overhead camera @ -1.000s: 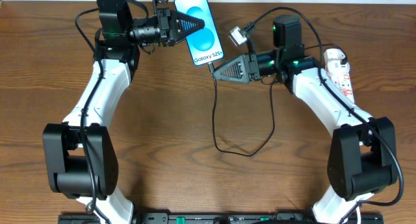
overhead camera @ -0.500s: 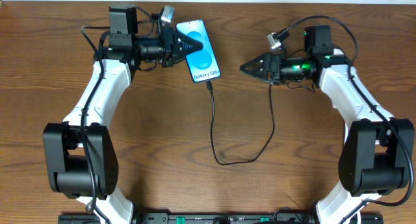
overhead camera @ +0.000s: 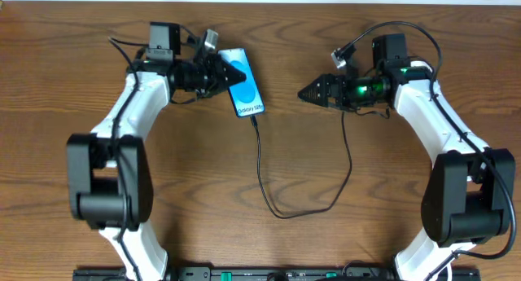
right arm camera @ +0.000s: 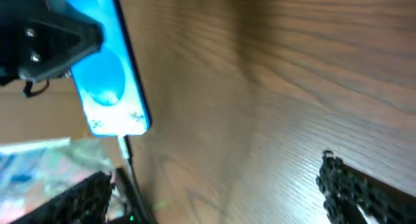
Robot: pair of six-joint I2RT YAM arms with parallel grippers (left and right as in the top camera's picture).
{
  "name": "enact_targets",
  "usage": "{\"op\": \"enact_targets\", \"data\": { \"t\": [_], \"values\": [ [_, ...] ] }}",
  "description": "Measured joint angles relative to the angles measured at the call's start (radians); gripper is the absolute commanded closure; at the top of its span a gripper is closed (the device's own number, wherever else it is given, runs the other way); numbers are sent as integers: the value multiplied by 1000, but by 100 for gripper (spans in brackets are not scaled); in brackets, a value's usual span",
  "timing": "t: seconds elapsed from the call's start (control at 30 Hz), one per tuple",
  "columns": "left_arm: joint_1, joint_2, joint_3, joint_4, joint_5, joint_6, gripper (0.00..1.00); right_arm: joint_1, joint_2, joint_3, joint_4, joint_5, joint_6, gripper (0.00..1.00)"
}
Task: Plug charger to phone and switch on socket
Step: 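Lower the phone onto the table with the left gripper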
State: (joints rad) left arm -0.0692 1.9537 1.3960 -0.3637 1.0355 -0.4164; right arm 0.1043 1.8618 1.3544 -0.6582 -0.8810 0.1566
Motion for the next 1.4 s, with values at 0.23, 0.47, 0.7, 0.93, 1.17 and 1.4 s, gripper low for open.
{"op": "enact_targets", "data": {
  "t": [0.23,0.47,0.7,0.93,1.17,1.4],
  "values": [
    [0,116,0,43,-34,7,93,0,0,111,-141,147,-60,1],
    [0,152,0,54,-82,7,93,0,0,116,-150,193,-71,1],
    [0,215,0,53,-109,7,93,0,0,116,-164,202,-75,1],
    [0,217,0,51,-149,5,87,0,0,116,-173,209,-76,1],
    [0,217,0,51,-157,2,78,0,0,116,-181,227,-79,1],
    [0,217,0,49,-176,2,77,0,0,116,-184,232,-79,1]
  ]
}}
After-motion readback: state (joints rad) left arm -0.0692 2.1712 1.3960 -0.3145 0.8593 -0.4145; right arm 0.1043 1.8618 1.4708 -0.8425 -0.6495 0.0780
